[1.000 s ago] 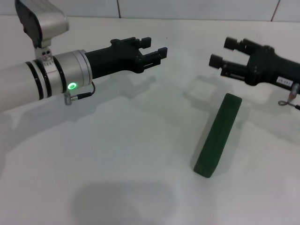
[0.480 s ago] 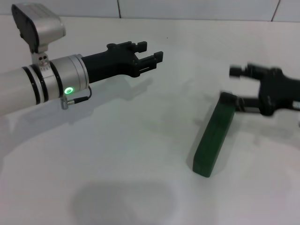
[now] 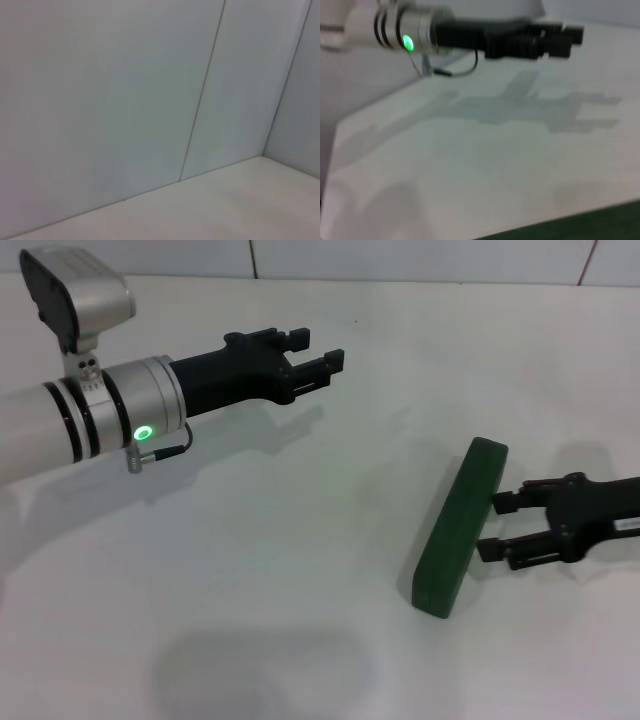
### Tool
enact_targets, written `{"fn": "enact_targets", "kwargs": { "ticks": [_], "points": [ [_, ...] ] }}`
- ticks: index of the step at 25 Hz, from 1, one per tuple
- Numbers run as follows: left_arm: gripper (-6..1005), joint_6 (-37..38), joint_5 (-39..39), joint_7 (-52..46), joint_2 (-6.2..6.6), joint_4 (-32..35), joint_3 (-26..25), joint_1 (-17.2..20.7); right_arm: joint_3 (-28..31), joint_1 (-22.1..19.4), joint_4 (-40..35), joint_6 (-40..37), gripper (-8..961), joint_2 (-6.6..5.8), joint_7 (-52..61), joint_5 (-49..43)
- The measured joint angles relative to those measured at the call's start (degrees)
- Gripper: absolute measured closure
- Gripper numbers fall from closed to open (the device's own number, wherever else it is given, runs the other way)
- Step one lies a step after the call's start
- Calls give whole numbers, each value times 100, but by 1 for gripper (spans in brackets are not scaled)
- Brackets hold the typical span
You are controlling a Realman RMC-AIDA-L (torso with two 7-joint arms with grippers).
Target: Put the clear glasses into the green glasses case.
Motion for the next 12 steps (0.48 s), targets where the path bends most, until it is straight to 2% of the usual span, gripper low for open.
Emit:
{"fn": "enact_targets", "kwargs": {
  "ticks": [1,2,6,9,12],
  "points": [
    [388,0,0,1,0,0,1,-5,1,252,6,262,110,198,57,-351],
    [388,-1,0,3,0,0,0,-14,-2,290,8,317,110,230,52,-369],
    [388,-8,7,11,0,-2,0,-18,-36,632,-11,885,110,570,-165,-442],
    [388,-10,35,13,4,5,1,-5,65,794,-93,707,110,621,-235,-367],
    [388,-12,45,12,6,29,-3,59,515,626,-334,326,110,593,-229,-320]
  ]
}}
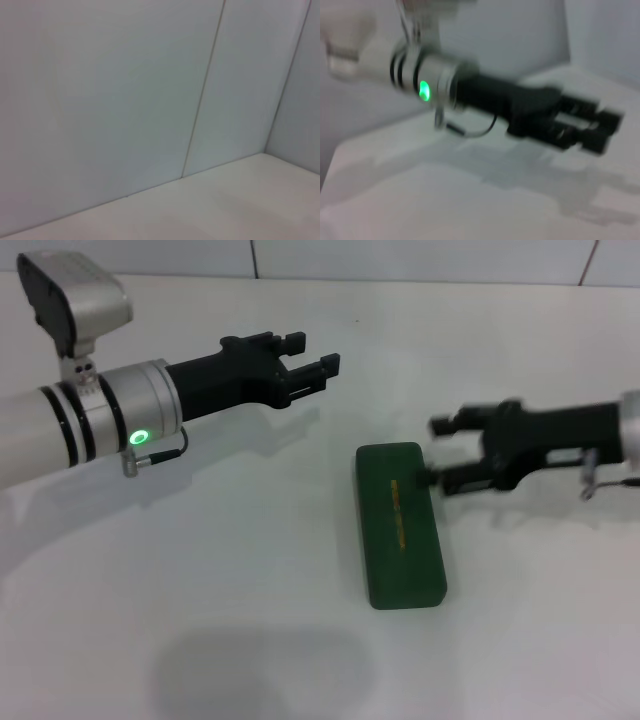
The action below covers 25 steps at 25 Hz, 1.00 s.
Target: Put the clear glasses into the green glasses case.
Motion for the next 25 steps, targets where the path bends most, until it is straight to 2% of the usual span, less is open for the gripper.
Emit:
{"fn": "enact_targets", "kwargs": {
  "ticks": [1,2,3,5,7,11,14,17,19,25],
  "points": [
    [388,1,-5,6,0,5,-21,19,225,-139,-116,-44,110,-1,-31,17],
    [388,2,-14,20,-4,4,-68,26,665,-457,-231,-29,110,16,-215,151],
    [388,13,-20,61,-20,-4,-150,34,665,-457,-231,-29,110,16,-215,151],
    [388,50,-35,200,-75,-16,-370,61,1134,-793,-104,28,110,41,-720,688],
    [388,75,-122,406,-133,-18,-609,106,1436,-1019,449,8,110,48,-1564,1690],
    [387,159,-596,884,-158,-160,-714,114,1596,-1226,1883,-463,110,40,-3590,3891],
    [387,615,-769,1397,-171,-305,-696,134,1352,-1177,2358,-889,110,25,-4593,4575],
    [387,1361,-906,2074,-189,-518,-686,267,708,-1061,2125,-934,110,-14,-4709,4173],
    [387,1801,-960,2485,-187,-655,-684,357,504,-996,2047,-937,110,-30,-4683,3778],
    [387,2407,-753,2780,-88,-715,-683,522,470,-902,1977,-1026,110,-134,-4507,2859]
  ]
}}
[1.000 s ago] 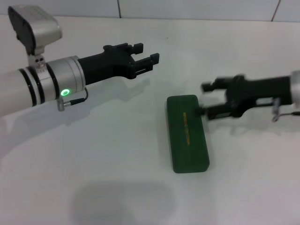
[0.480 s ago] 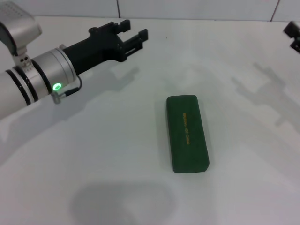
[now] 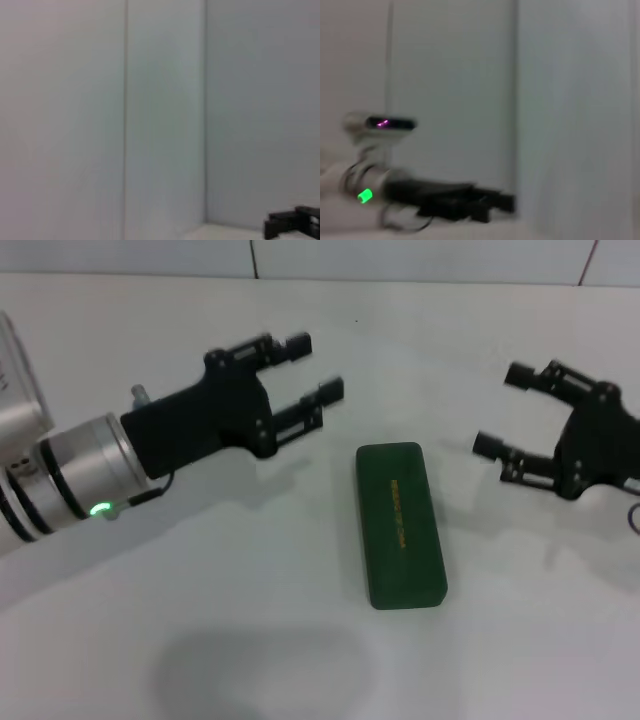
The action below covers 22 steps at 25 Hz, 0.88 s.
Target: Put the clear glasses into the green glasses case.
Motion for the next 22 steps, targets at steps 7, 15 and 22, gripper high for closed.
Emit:
{"fn": "enact_targets", "kwargs": {
  "ticks": [7,15,22],
  "points": [
    [387,163,767,-357,-25,109,2,53,-11,186,-318,-190,110,-107,351,-1337],
    [386,501,663,-301,-72,44,169,421,-89,96,-419,-472,110,-67,352,-1661],
    [387,962,956,-280,65,85,209,570,-103,-20,-436,-593,110,18,433,-1701]
  ]
}}
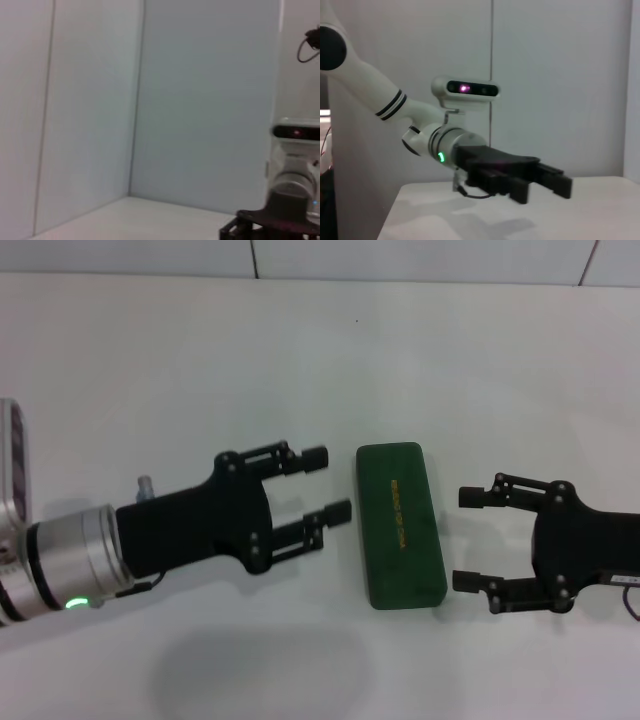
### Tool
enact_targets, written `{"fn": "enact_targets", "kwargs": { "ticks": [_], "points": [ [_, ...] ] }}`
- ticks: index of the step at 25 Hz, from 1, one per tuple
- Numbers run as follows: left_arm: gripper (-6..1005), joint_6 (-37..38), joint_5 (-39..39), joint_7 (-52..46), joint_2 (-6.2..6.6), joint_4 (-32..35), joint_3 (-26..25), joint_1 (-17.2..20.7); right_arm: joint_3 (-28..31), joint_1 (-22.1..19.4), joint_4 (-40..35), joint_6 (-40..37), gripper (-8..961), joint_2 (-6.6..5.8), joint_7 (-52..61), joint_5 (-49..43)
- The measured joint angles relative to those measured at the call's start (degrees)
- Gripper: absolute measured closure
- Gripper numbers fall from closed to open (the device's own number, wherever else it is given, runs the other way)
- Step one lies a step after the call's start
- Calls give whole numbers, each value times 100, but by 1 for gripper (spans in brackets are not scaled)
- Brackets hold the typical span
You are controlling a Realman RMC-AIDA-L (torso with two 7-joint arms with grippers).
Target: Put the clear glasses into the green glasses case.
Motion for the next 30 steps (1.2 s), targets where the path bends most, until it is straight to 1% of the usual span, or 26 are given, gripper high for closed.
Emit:
{"fn": "enact_targets", "kwargs": {
  "ticks": [6,9,16,19,25,30],
  "points": [
    [387,88,99,196,54,1,0,90,32,-76,24,101,110,136,170,50],
    [386,65,189,260,64,1,-3,36,-4,-101,61,152,110,182,155,150],
    [386,44,223,286,77,11,-31,-77,-1,-95,236,214,110,184,-241,341],
    [386,-21,210,288,43,28,-52,-131,34,-74,314,275,110,180,-421,384],
    [386,-148,192,244,7,50,-120,-231,33,-40,304,332,110,168,-405,483],
    [386,-283,161,249,-1,47,-120,-271,7,68,332,599,110,151,-371,486]
  ]
}}
